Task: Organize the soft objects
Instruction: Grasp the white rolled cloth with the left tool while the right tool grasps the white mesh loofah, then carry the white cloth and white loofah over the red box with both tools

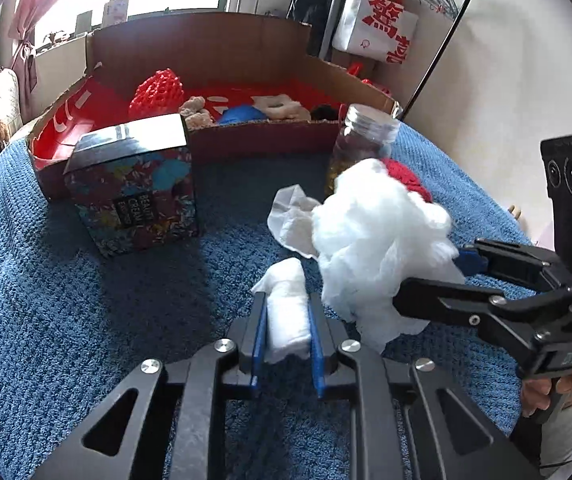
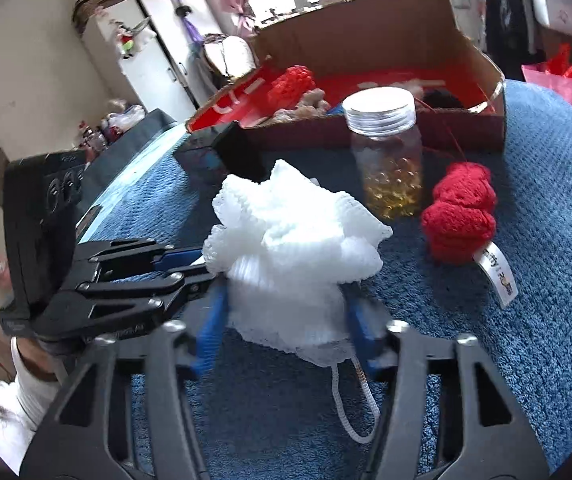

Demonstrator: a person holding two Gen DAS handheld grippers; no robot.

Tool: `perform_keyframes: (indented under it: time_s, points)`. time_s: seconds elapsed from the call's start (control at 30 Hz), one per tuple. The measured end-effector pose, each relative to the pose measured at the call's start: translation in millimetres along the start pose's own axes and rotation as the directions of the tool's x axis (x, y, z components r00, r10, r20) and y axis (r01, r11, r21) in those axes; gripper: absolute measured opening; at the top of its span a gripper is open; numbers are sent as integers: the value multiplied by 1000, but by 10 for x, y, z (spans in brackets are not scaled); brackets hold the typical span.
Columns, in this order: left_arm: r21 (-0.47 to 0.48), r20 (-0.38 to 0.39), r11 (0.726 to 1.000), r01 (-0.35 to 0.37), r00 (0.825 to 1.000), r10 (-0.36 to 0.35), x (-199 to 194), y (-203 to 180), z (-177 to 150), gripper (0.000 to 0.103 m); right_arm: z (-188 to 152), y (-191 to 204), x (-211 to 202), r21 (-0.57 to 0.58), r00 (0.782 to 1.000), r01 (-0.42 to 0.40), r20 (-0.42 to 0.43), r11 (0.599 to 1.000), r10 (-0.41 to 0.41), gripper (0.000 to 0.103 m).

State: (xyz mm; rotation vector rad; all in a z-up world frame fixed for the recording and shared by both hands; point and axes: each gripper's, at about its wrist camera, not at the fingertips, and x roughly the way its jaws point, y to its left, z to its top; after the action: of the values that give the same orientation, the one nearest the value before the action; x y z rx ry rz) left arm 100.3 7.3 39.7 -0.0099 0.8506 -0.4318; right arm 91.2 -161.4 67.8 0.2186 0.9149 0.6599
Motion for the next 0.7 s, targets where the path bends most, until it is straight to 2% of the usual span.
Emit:
perform_keyframes:
  time_s: [0.2, 0.43, 0.7]
  points:
    - [19, 25, 1000, -1, 1000, 0, -145, -47, -38, 15, -37, 85, -187, -37, 998, -8, 59, 999, 10, 34]
    - [11, 51, 1000, -4, 999, 3, -274, -12, -3, 15, -71, 68, -289, -25, 997, -11, 82, 1000, 13, 32]
    - [17, 118, 999, -30, 993, 28, -589, 25, 70, 15, 4, 69, -494, -25, 992, -10, 123, 1000, 13, 32]
